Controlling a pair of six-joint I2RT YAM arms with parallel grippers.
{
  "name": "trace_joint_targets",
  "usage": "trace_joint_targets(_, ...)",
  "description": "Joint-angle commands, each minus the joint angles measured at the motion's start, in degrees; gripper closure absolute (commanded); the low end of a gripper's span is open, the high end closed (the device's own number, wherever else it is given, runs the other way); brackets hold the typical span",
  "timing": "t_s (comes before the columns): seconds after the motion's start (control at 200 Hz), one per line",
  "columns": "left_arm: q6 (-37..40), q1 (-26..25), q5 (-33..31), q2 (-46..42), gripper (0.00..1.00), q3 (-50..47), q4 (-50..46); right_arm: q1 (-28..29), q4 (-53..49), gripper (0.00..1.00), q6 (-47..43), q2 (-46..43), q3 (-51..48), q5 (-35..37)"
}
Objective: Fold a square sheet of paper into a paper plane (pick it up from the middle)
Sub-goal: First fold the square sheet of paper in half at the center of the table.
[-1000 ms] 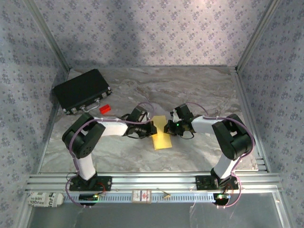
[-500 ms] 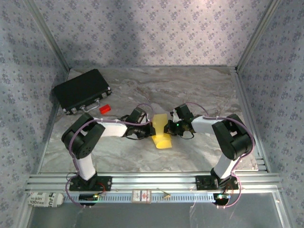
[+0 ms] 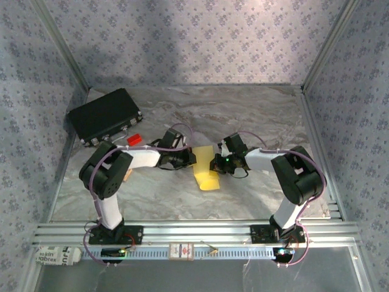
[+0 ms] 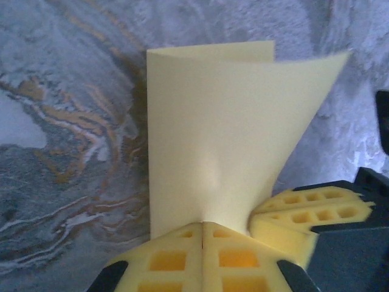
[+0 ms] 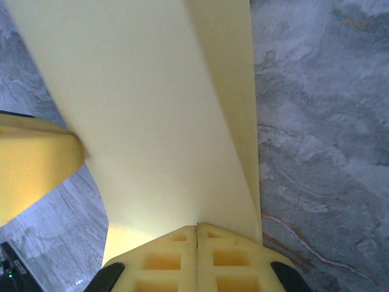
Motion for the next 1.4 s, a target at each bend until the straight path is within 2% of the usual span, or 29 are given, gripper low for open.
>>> trace_joint_targets(0.0, 1.71, -0.11, 0.99, 2.08, 1.00, 0.41, -2.13, 0.03, -7.73, 1.00, 0.45, 3.28, -3.37, 7.62)
trace_joint_targets(0.24, 3.90, -0.18, -3.82, 3.80, 1.00, 1.29, -8.42, 0.06, -8.18, 1.00, 0.17, 3.14, -3.27, 7.71)
trace_joint_targets(0.465, 4.78, -0.07, -1.11, 0.79, 0.99, 5.39, -8.87, -0.01, -8.92, 1.00, -0.26, 3.10, -2.44, 7.88)
trace_joint_targets(0.635, 4.60, 0.25, 1.25, 2.43, 0.99, 7.61, -7.42, 0.03, -8.96, 1.00, -0.17, 3.21, -2.61, 7.97)
trace_joint_targets(1.049, 5.86, 3.62, -1.09, 6.98, 1.00, 6.62, -8.85, 0.11, -9.34, 1.00, -0.52, 3.33, -2.44, 7.77)
trace_joint_targets(1.394, 6.51, 3.91, 0.99, 7.12, 1.00, 12.45, -11.94, -0.16, -9.85, 1.00, -0.88, 3.39, -2.25, 7.79)
